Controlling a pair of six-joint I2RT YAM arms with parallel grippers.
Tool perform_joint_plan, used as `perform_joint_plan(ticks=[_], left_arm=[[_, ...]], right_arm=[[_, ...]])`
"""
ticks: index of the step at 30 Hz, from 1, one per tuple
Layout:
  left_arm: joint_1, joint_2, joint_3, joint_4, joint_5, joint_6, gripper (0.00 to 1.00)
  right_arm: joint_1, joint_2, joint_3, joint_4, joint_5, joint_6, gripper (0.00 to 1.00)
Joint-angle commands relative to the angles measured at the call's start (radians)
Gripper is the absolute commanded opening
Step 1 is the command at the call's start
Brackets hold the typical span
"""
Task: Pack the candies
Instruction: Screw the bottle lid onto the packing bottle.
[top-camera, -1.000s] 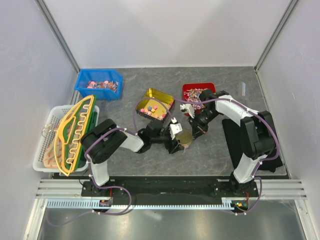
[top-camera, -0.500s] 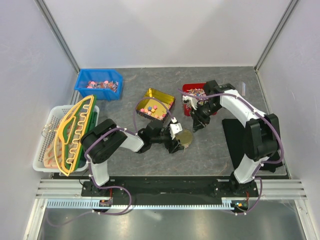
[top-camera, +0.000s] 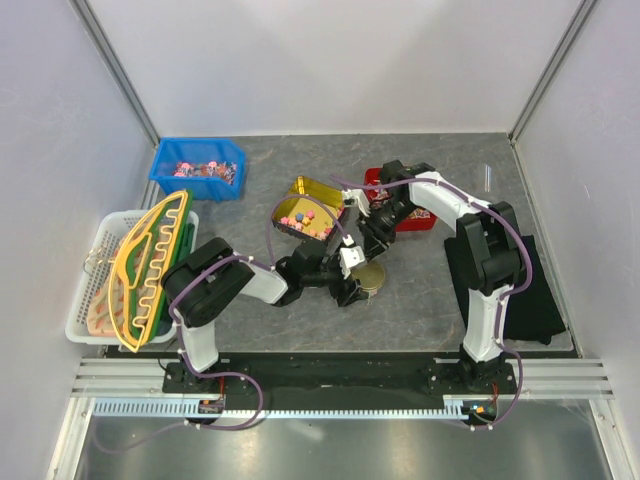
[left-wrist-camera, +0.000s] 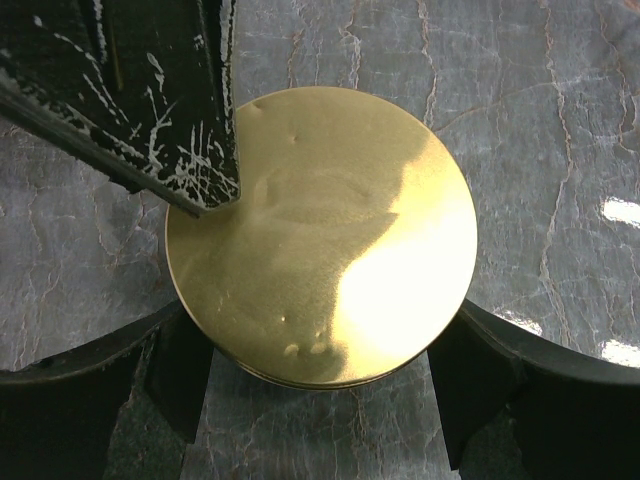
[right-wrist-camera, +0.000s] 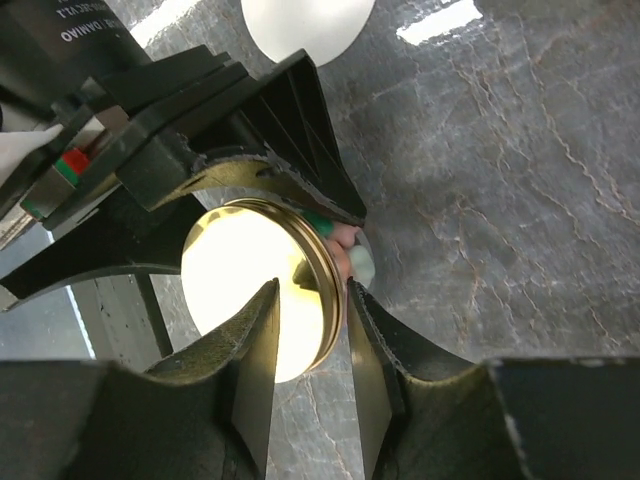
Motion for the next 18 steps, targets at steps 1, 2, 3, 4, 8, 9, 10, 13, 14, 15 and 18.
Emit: perform_joint_plan(ticks=[1, 2, 3, 4, 8, 9, 10, 13, 14, 15, 18], left_arm=[[0.006, 0.034, 0.002, -0.084, -0.058, 0.026, 0.57], [0.006, 0.034, 0.002, -0.084, -0.060, 0.028, 0.57], [0.006, 0.034, 0.002, -0.086, -0.060, 0.026, 0.57], [0.006, 0.034, 0.002, -0.086, -0.060, 0.026, 0.57], [0.006, 0.034, 0.002, -0.087, -0.060, 0.026, 0.57], [0.008, 0.036, 0.002, -0.086, -0.058, 0.026, 0.57], [0.006, 0.036, 0.002, -0.087, -0.061, 0.026, 0.57], [0.006, 0.034, 0.002, -0.086, -0.064, 0.025, 0.57], [0.008, 0.036, 0.002, -0.086, -0.064, 0.026, 0.57], [0.006, 0.034, 0.002, -0.086, -0.063, 0.026, 0.57], [0.006, 0.036, 0.002, -0.086, -0.066, 0.026, 0.57]], right_arm=[[0.012, 0.003, 0.033, 0.006, -0.053, -0.008, 0.41], [0.015, 0.003, 0.030, 0.007, -0.054, -0.010, 0.40], [0.017, 0.003, 0.021, 0.007, -0.054, -0.010, 0.40], [0.018, 0.004, 0.015, 0.012, -0.057, -0.010, 0.36], [0.021, 0.010, -0.016, 0.018, -0.051, -0.011, 0.27], [0.021, 0.009, -0.028, 0.018, -0.048, -0.011, 0.26], [0.023, 0.001, -0.035, 0.018, -0.042, -0.011, 0.24], [0.023, -0.031, -0.067, 0.018, -0.022, -0.013, 0.21], [0.021, -0.040, -0.076, 0.018, -0.011, -0.013, 0.20], [0.020, -0.049, -0.091, 0.018, -0.007, -0.013, 0.20], [0.015, -0.086, -0.117, 0.016, 0.016, -0.010, 0.20]])
